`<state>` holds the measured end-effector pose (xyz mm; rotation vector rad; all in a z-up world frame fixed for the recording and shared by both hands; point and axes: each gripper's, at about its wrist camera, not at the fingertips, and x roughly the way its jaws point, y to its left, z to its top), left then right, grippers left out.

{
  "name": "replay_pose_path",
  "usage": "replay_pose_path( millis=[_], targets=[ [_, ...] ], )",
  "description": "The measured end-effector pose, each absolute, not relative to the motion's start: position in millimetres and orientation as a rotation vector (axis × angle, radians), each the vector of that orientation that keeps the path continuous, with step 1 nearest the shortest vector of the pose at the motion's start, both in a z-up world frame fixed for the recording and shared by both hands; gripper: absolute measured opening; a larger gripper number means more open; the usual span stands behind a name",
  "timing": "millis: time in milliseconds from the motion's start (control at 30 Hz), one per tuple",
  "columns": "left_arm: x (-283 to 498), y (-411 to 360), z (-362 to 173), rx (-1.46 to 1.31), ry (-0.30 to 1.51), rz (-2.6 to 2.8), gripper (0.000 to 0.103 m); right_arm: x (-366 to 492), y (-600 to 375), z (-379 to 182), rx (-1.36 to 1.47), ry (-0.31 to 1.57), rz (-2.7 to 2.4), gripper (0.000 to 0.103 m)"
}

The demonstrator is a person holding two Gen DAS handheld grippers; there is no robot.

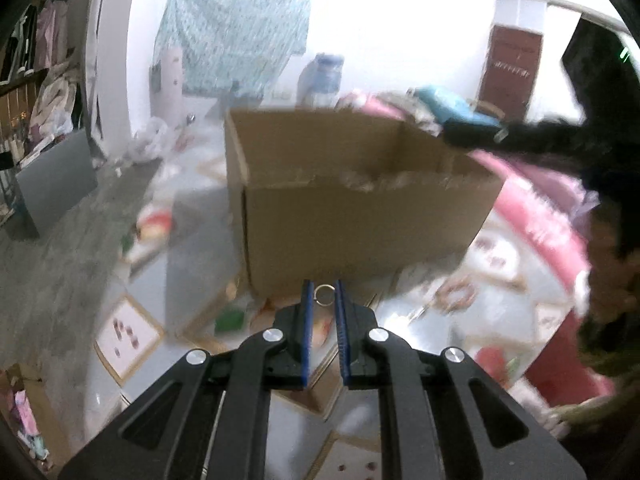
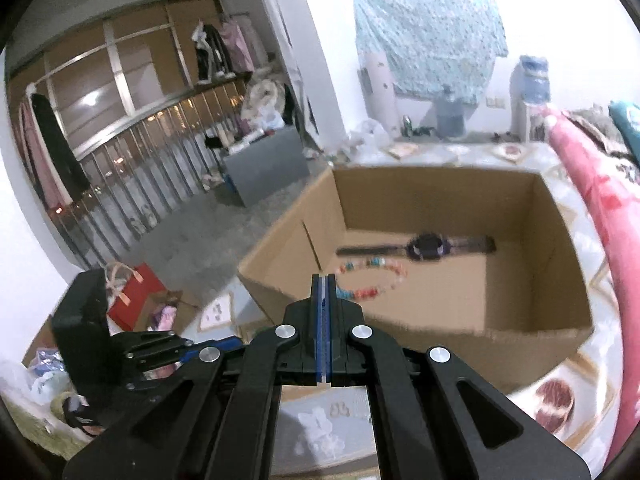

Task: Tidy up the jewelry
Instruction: 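Lift the gold earring and carry it over the cardboard box, then open the left gripper to drop the earring into the box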

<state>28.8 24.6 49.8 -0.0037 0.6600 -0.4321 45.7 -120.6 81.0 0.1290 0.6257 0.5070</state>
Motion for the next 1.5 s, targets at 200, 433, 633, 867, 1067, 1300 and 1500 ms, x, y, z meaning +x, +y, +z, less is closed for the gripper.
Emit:
replay_pose_path(
  millis=[200,433,633,867,1067,1300,1500],
  targets=[
    [43,13,109,-0.003,0.548,-0.493,0.01,67,-134,104,0.162,0.567,0.54,0.0],
    [98,-18,111,-0.013,0.61,-0.541,0.01,106,-166,94,0.226,0.631,0.505,0.0],
    [152,-54,95,-0.027,0.706,-0.584,0.01,140,-187,75,0.236,0.719,0.469,0.0],
    [200,-86,81,-0.065,0.821,-0.588,0.011,170,-205,51,0.252,0.828,0.451,0.009],
    [207,-85,81,-0.107,0.839,-0.567,0.015,169,-221,54,0.283,0.807,0.455,0.014],
    [194,-63,98,-0.125,0.777,-0.528,0.019,158,-245,68,0.337,0.746,0.43,0.02],
    [159,-39,111,-0.115,0.73,-0.543,0.04,142,-264,77,0.336,0.703,0.369,0.026]
  ],
)
